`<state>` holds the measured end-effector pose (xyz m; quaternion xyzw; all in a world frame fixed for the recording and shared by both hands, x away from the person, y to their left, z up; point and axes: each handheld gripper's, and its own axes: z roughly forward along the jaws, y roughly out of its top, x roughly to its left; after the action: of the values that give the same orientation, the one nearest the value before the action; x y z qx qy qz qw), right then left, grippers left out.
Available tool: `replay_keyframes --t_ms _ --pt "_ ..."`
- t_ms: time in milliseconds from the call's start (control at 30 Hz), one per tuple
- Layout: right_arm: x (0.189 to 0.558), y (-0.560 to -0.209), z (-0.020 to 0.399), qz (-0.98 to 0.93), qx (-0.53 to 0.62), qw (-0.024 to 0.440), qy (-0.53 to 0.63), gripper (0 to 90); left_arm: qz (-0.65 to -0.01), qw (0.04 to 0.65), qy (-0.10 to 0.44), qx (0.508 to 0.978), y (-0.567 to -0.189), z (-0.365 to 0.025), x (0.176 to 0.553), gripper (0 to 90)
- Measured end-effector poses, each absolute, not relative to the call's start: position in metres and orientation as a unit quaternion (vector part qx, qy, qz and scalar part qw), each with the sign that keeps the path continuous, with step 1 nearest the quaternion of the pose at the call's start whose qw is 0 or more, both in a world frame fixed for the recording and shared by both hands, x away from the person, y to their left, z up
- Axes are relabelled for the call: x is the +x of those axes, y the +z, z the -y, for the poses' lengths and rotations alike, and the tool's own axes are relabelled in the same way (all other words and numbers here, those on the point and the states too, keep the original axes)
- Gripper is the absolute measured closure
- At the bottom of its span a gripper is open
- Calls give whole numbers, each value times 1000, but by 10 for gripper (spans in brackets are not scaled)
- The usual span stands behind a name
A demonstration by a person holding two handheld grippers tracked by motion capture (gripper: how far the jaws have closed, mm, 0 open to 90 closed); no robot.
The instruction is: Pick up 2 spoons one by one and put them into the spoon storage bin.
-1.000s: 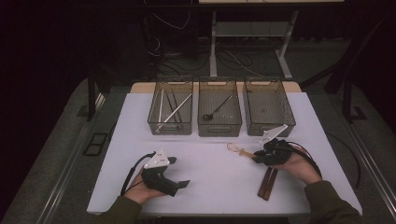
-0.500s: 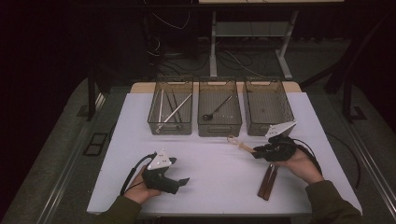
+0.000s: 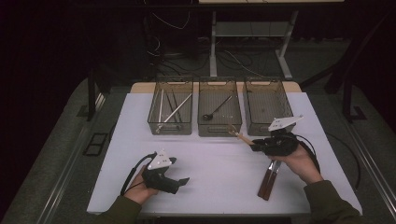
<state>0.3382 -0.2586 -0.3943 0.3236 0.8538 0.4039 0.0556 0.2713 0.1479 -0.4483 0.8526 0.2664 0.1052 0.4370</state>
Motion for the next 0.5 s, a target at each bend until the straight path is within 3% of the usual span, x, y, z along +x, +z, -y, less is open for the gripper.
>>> replay_keyframes --t_ms 500 --pt "355 -374 247 -837 335 77 425 739 -277 441 110 846 -449 -148 271 122"
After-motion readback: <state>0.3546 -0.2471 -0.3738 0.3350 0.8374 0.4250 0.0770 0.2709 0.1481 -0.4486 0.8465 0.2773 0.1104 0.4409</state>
